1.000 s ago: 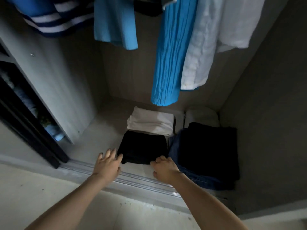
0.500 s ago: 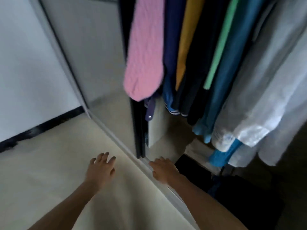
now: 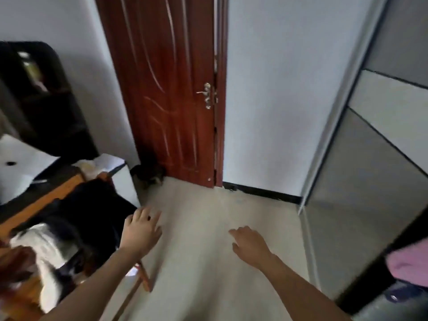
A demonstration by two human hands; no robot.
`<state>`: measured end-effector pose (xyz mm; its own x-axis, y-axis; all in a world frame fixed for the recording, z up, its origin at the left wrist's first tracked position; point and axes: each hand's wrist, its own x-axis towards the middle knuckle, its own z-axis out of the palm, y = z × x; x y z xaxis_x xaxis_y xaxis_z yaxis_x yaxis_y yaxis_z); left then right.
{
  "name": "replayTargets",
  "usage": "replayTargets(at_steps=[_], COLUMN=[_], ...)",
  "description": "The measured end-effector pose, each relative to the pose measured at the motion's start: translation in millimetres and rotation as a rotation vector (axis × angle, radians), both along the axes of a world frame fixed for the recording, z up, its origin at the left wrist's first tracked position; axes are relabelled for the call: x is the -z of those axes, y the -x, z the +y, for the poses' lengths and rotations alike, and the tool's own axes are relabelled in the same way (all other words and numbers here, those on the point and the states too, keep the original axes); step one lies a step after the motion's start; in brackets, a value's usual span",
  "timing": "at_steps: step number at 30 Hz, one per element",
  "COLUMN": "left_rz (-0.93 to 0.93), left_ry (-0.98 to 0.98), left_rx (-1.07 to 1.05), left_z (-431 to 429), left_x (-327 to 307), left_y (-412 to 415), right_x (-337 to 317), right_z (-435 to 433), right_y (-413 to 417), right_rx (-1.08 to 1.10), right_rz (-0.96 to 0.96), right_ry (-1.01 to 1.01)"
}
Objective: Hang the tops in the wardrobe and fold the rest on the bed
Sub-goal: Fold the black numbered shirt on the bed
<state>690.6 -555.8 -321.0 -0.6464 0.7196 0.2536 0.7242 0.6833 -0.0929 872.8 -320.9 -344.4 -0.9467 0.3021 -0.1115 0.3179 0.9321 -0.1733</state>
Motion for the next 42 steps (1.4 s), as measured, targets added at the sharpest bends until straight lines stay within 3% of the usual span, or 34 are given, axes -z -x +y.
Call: replayTargets(at_steps=[3,9,16,20,23,29,34,39,42], left_rz=[0.018,-0.038,-0.076,-0.203,-0.335,-0.252,-0.338,-0.324,-0.32], left_ry=[0.01,-0.036,-0.156,-0.382,-0.341,-0.347,-0.327,-0.356,-0.367], left_rx=[-0.301,-0.591,-0.621,-0.719,-0.713,-0.718,-0.759,-0.827,-0.854], left_z=[-95.8,-197.9,-216.9,-197.9,-194.2,-195.5,-192.8,-192.6,-191.3], left_x=[-15.6,-10.5,-9.1,13.1,37.5,33.2,30.0,20.8,19.8], left_y=[18.7,35.1,101.2,124.7,128.0,122.7,120.0,119.4,122.1], right_x=[-22.9,-29.3,-41.5,-40.4,-32.8,-16.0,-15.3,-30.1,-51.0], right_z=[-61.2,-159.3,-212.3,-233.9,-252.5,-277.8,-271.1,-253.1,-240.5], right_y=[65.8,151.2,237.8,277.5,299.9,320.0,330.8,339.7,348.3], right_rx=[-0.163,-0.449,-0.471,-0.457,-0.461,-0.364,-0.393,-0.48,-0.515], right_rz=[0.063,0.097,0.145,0.173,0.163,0.306,0.439,0.259,0.318], right_ry=[0.005,0.007,0.072,0.101,0.156,0.193,0.13,0.155,0.202])
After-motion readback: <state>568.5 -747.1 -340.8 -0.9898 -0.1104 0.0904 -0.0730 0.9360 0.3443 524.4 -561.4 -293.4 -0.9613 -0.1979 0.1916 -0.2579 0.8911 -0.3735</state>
